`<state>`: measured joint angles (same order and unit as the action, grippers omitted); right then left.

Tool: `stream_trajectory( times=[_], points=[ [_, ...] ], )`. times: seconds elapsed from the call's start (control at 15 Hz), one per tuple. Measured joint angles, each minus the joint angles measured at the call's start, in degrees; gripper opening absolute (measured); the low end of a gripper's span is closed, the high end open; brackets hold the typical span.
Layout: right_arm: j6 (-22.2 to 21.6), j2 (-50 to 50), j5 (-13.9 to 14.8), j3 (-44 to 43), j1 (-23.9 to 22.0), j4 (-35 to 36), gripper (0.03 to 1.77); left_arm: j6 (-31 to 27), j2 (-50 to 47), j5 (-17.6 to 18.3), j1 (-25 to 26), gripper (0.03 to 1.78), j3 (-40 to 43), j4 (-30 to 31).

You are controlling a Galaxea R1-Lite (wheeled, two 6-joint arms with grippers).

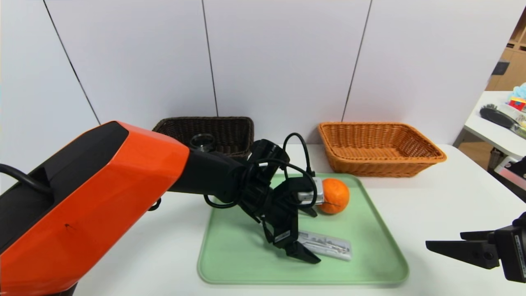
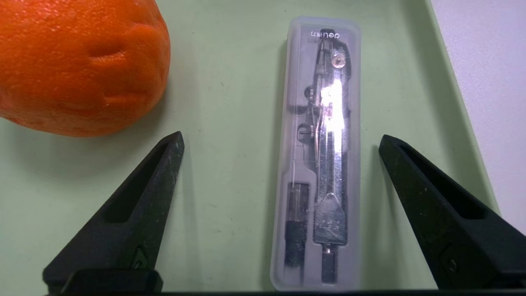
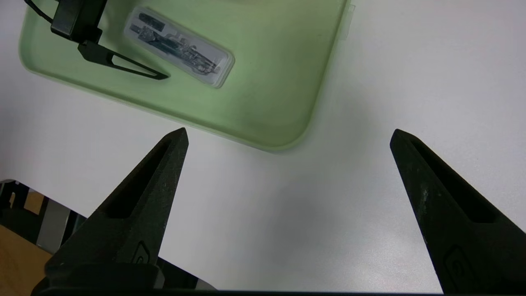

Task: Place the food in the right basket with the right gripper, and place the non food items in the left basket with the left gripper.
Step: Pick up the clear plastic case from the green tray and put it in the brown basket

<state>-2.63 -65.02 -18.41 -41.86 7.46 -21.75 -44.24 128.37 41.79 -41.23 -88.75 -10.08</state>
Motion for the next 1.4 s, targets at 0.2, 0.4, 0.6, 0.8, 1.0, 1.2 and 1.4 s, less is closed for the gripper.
stream_trajectory(
  times=[0.2, 0.4, 0.6, 0.8, 1.0, 1.2, 1.4],
  points=[
    [0.02, 0.06, -0.02, 0.00, 0.02, -0.02, 1.70, 0.83, -0.26, 0.00, -0.02, 1.69, -0.45, -2.79],
    [0.00, 0.09, 0.00, 0.00, 0.04, -0.02, 1.70, 1.05, -0.39, -0.01, -0.04, 1.69, -0.63, -3.63],
    [0.05, 0.17, -0.02, -0.02, 0.06, -0.02, 1.70, 1.13, -0.44, -0.04, -0.02, 1.69, -0.66, -3.50],
    [0.02, 0.30, 0.00, -0.02, 0.09, -0.02, 1.70, 1.13, -0.45, -0.04, -0.06, 1.69, -0.72, -3.61],
    [0.07, 0.33, -0.11, 0.02, 0.09, -0.02, 1.70, 1.07, -0.45, 0.02, -0.09, 1.69, -0.44, -3.45],
    [0.10, 0.33, -0.11, 0.00, 0.09, -0.02, 1.70, 1.08, -0.48, 0.00, -0.15, 1.69, -0.39, -3.41],
    [0.02, 0.33, -0.09, -0.06, 0.06, 0.01, 1.70, 1.08, -0.45, -0.01, -0.17, 1.21, -0.48, -3.43]
  ],
)
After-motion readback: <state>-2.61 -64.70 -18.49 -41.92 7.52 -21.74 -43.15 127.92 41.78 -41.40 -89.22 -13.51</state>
